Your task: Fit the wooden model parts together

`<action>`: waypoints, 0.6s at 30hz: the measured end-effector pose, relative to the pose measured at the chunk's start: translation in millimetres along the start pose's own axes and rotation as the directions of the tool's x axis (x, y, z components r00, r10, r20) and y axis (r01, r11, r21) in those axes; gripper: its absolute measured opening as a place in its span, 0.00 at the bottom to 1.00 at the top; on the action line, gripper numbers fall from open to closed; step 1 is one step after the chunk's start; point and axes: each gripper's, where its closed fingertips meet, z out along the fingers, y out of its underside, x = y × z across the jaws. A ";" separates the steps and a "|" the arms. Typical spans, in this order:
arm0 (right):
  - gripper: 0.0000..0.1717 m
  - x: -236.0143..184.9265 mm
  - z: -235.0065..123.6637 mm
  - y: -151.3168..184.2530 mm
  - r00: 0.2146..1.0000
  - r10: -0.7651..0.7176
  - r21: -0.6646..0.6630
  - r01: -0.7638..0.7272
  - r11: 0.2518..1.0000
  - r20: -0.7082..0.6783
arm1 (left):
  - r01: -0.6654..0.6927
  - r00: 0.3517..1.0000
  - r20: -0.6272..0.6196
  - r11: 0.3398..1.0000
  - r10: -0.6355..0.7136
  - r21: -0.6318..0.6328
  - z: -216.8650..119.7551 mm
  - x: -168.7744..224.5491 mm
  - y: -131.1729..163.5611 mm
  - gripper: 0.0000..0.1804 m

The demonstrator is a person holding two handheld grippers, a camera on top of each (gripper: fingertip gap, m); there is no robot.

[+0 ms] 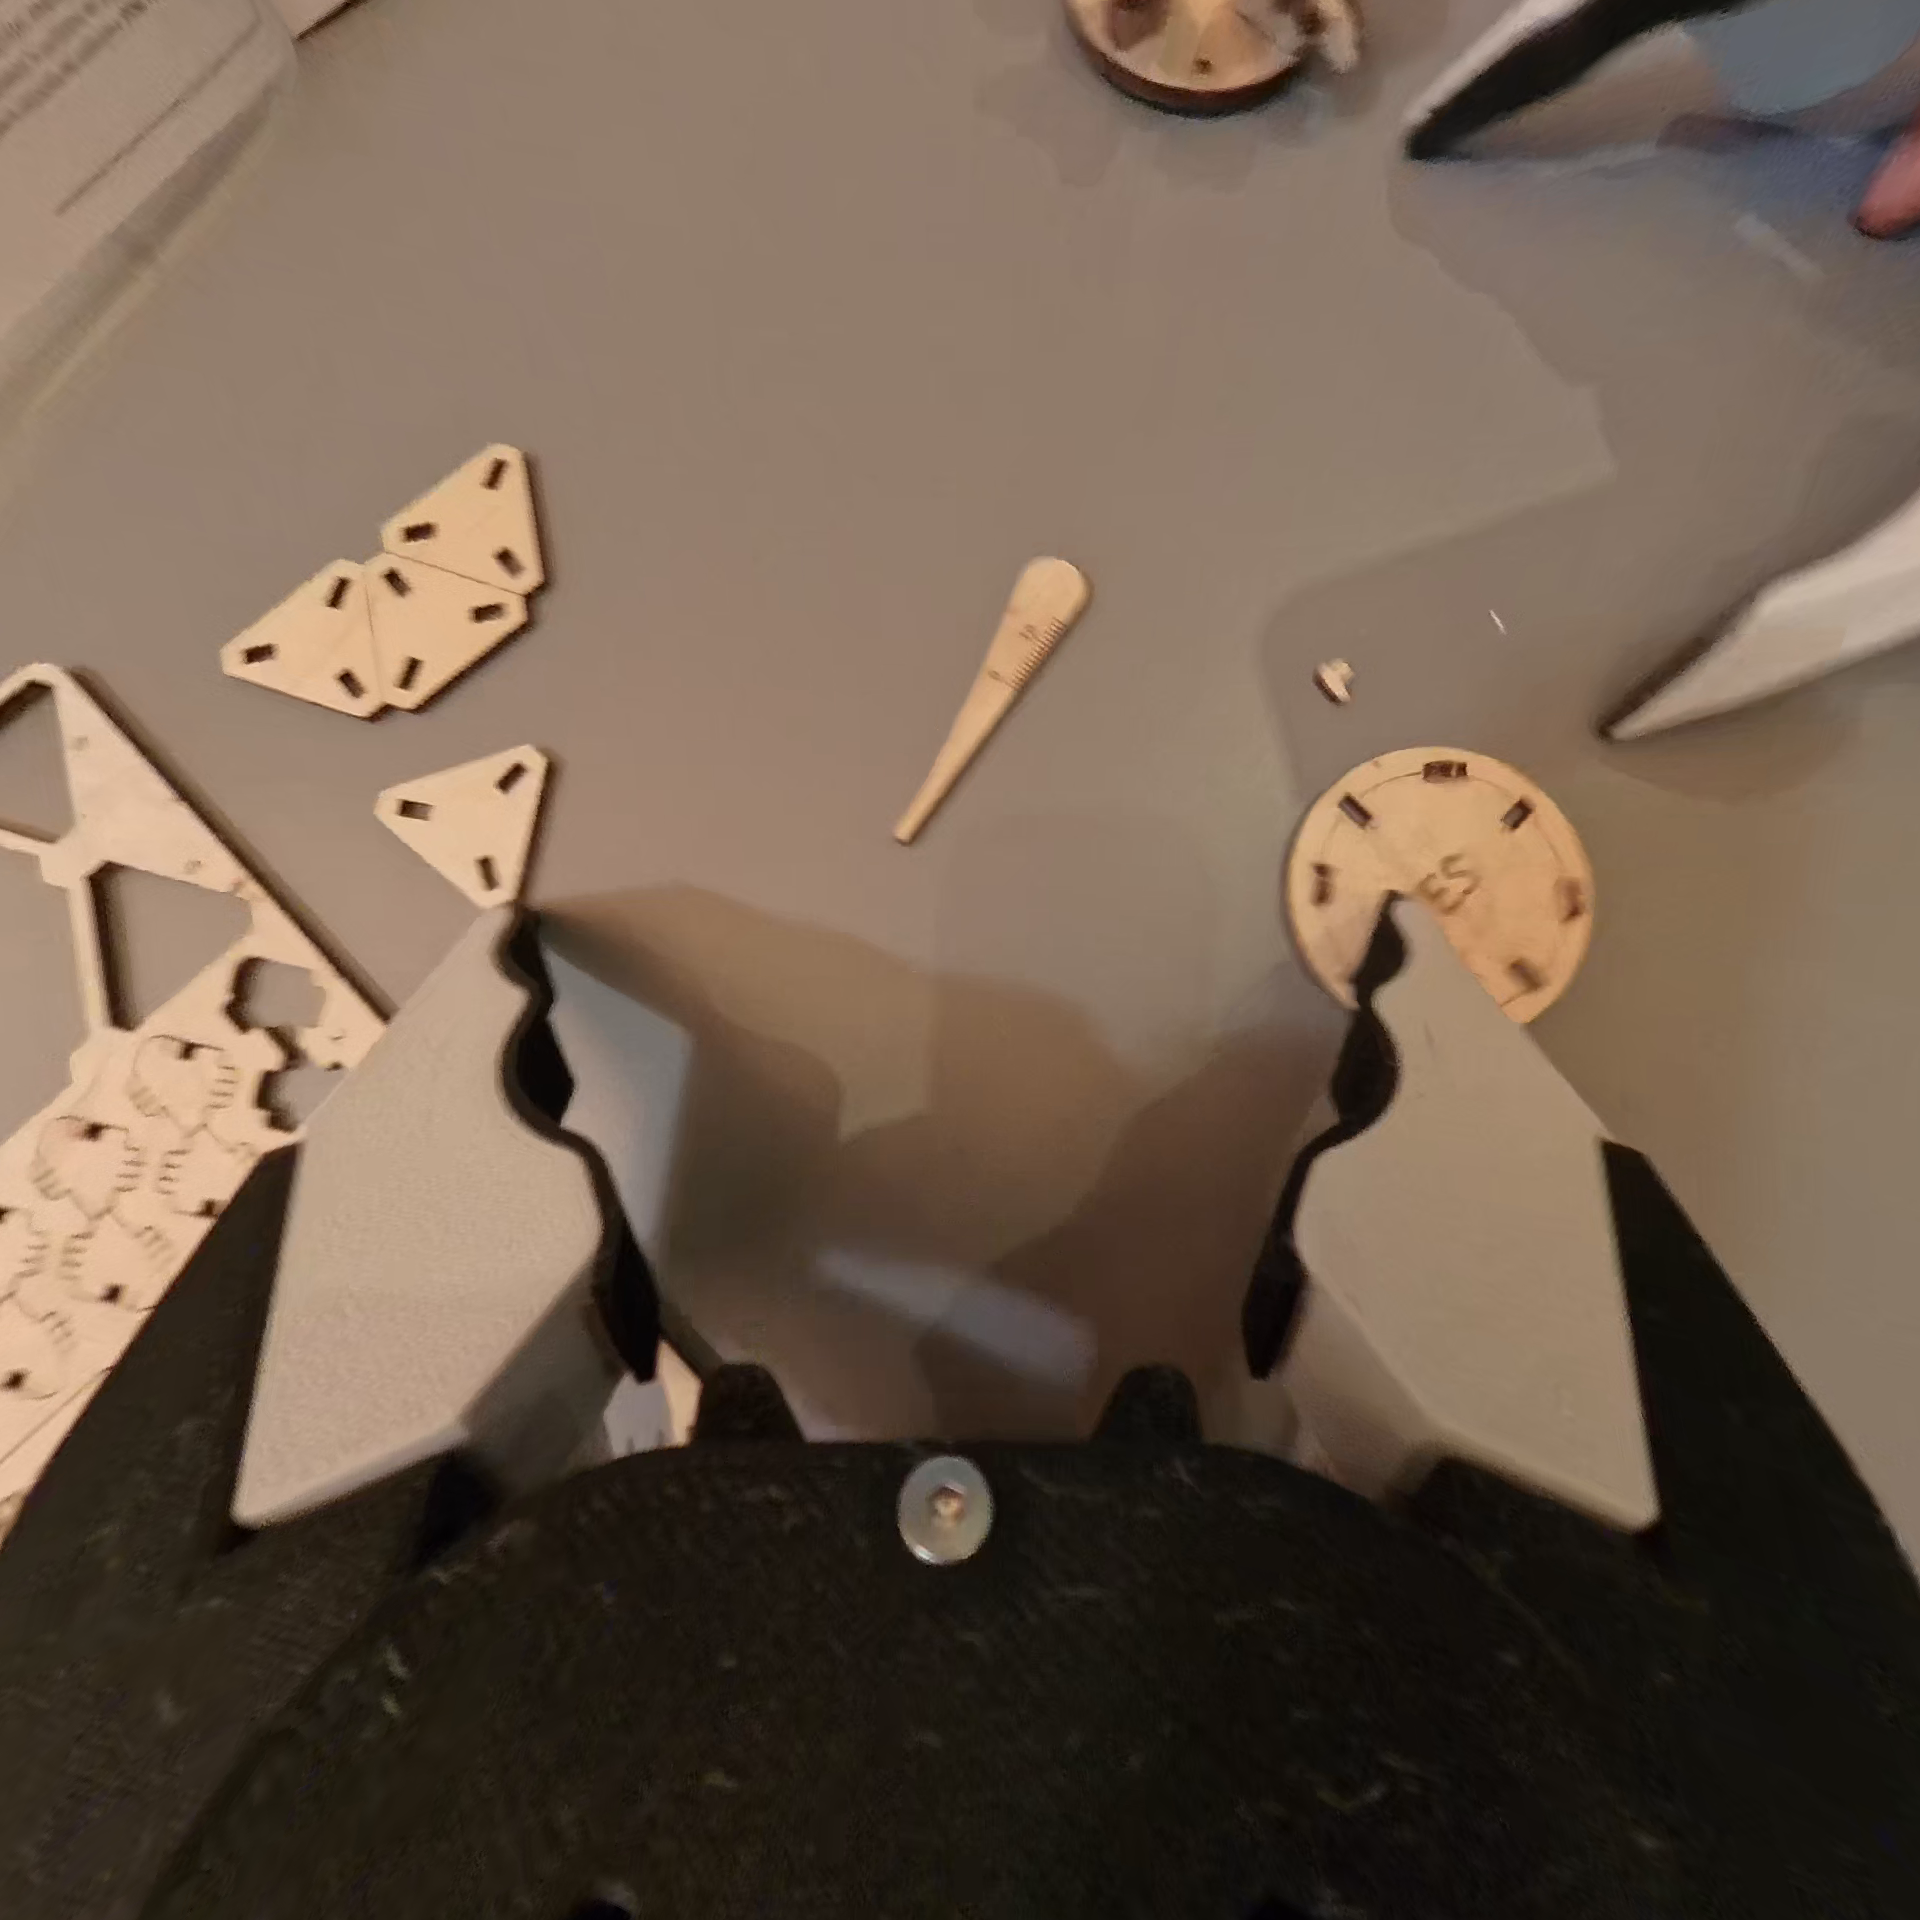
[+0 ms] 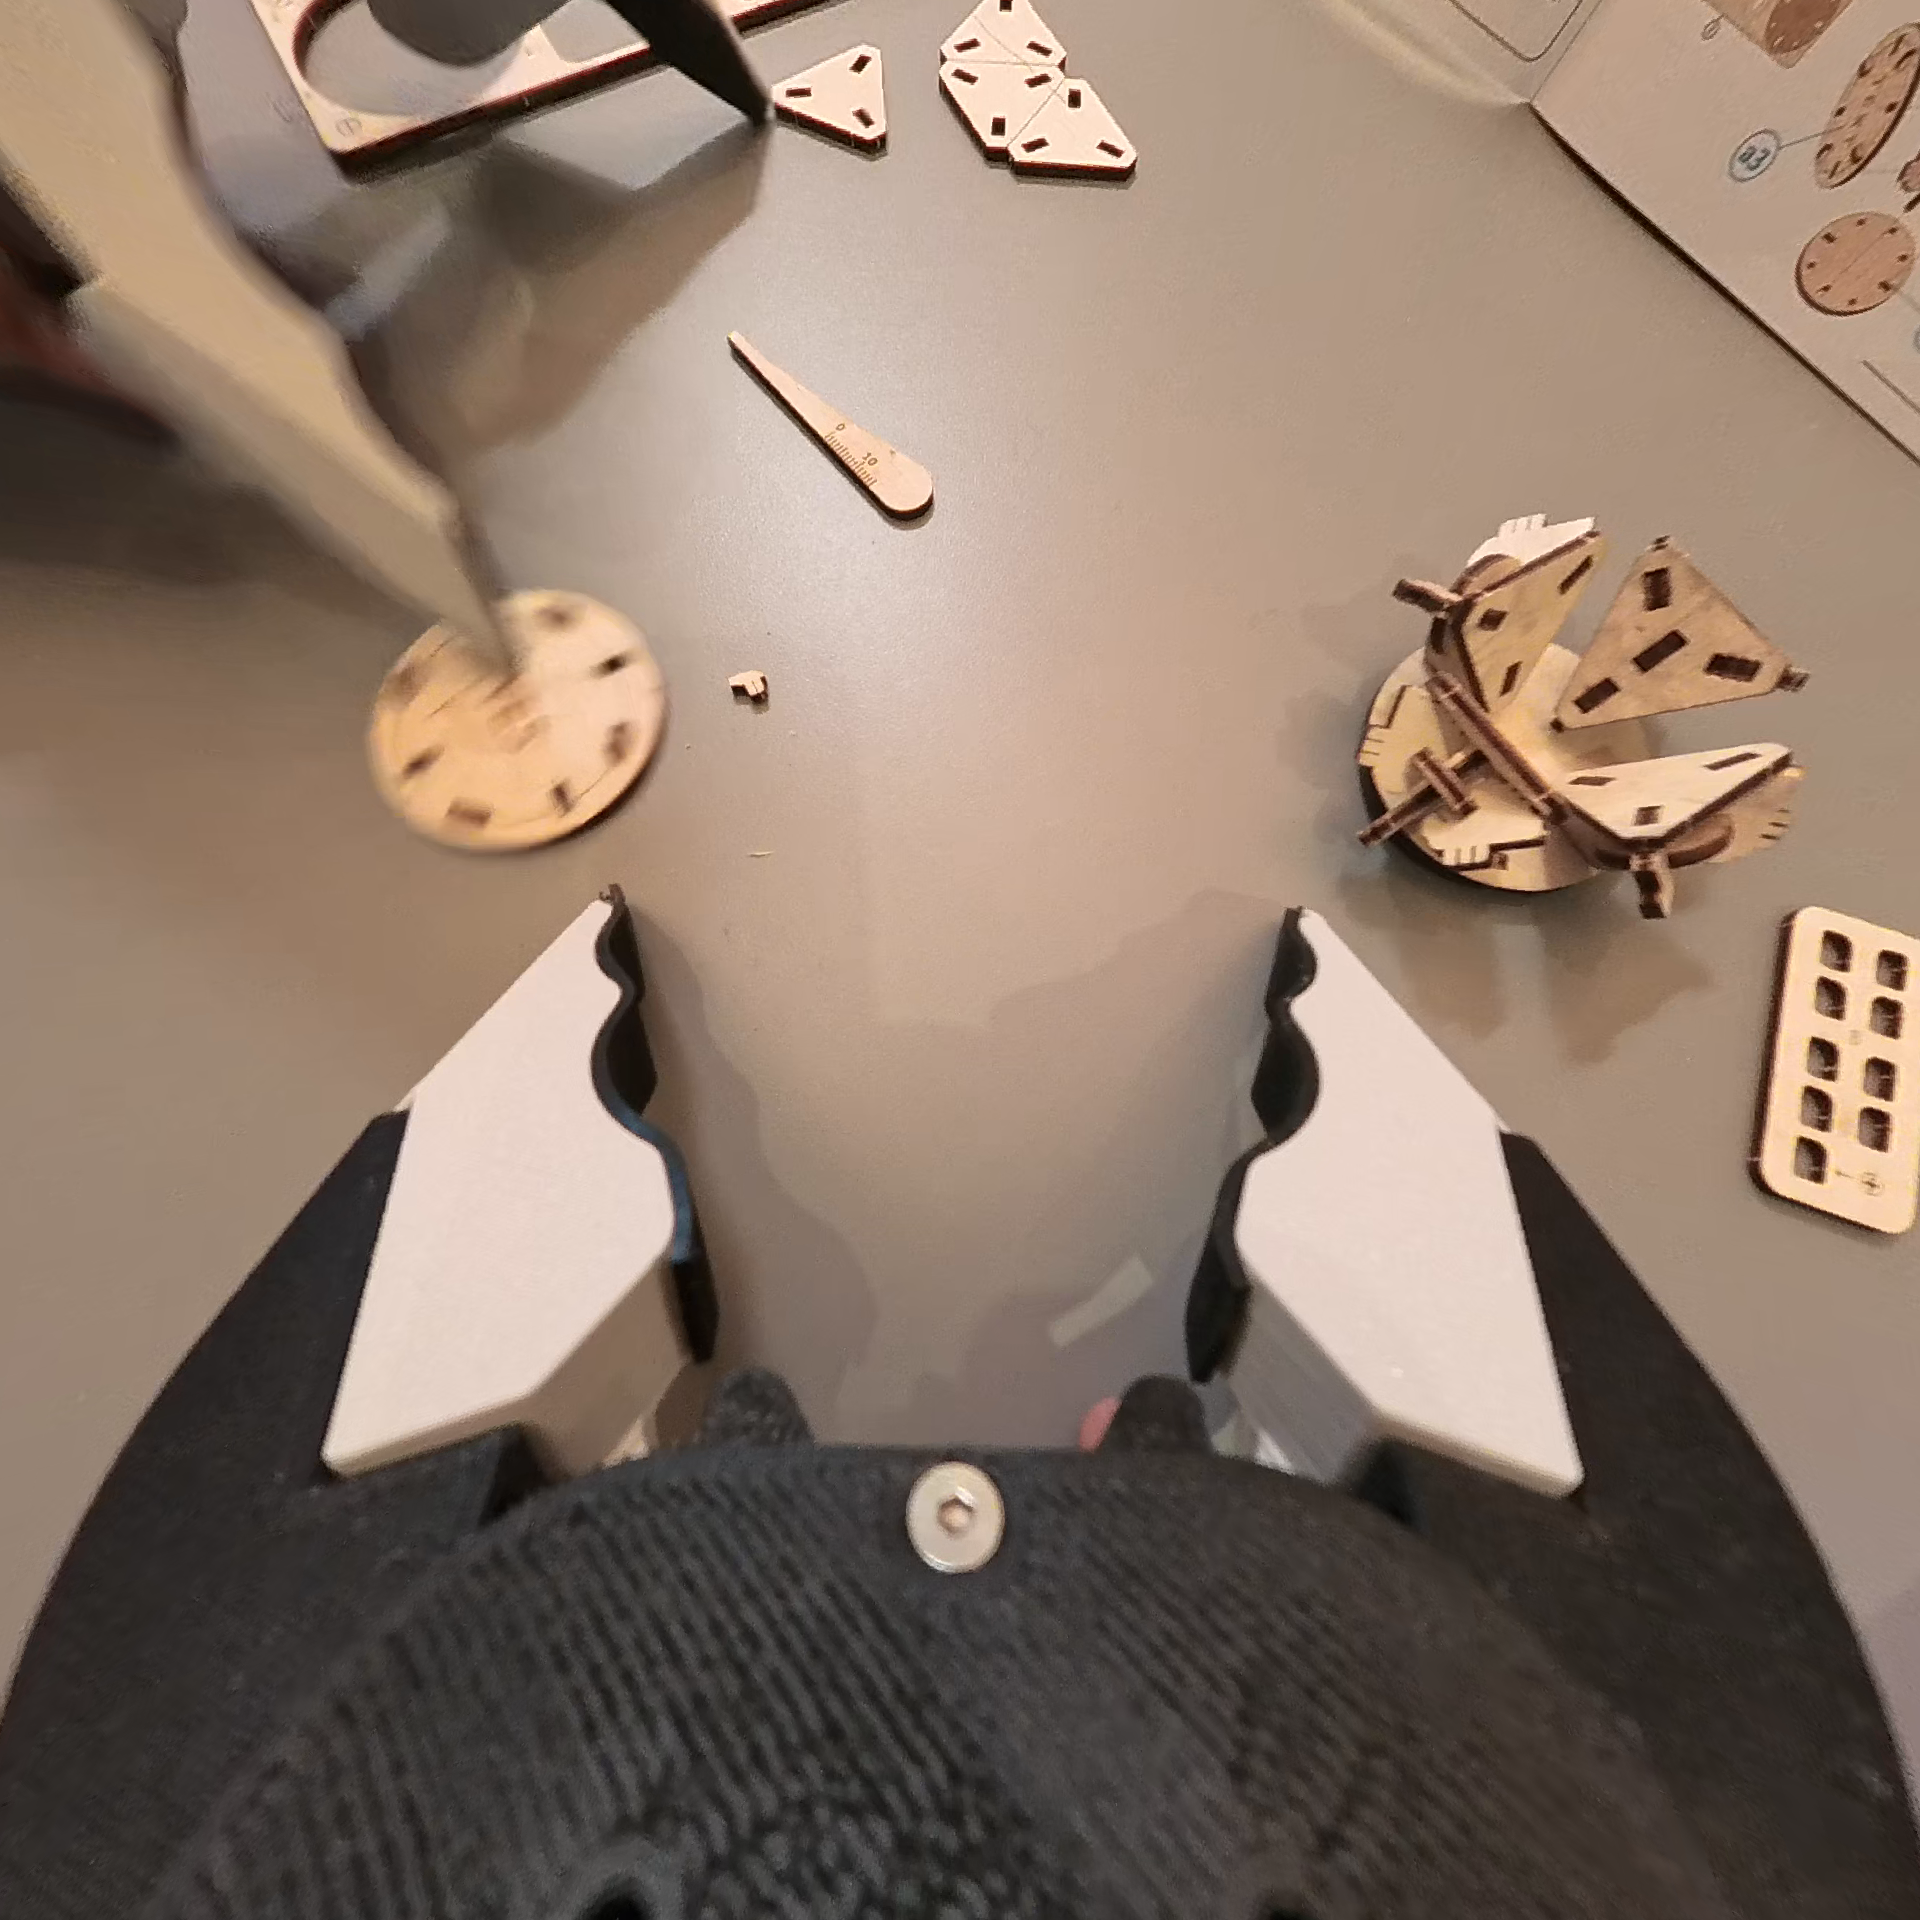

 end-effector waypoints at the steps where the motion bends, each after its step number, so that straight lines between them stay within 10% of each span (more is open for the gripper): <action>1: 0.69 -0.1 0.0 0.0 1.000 0.000 0.000 0.000 1.000 0.000 | -0.009 1.000 0.006 1.000 0.009 -0.003 -1.8 -1.3 -3.9 0.75; 8: 0.71 1.3 0.3 0.2 1.000 0.005 -0.003 -0.005 1.000 -0.005 | -0.277 0.952 0.254 0.822 0.168 0.498 -99.3 -18.7 -95.7 0.41; 12: 0.70 0.6 1.0 -2.9 1.000 -0.018 0.000 0.018 1.000 -0.009 | -0.294 0.939 0.312 0.802 0.142 0.520 -132.0 -46.2 -99.2 0.20; 15: 0.43 -2.3 -6.8 -10.4 0.998 -0.056 -0.006 0.056 0.998 -0.033 | -0.238 0.959 0.257 0.826 0.118 0.510 -138.9 -62.6 -81.8 0.00; 18: 0.21 -1.1 -25.9 -38.2 0.992 -0.095 0.160 0.108 0.981 -0.089 | -0.137 0.969 0.246 0.852 0.010 0.505 -146.3 -90.2 -55.2 0.00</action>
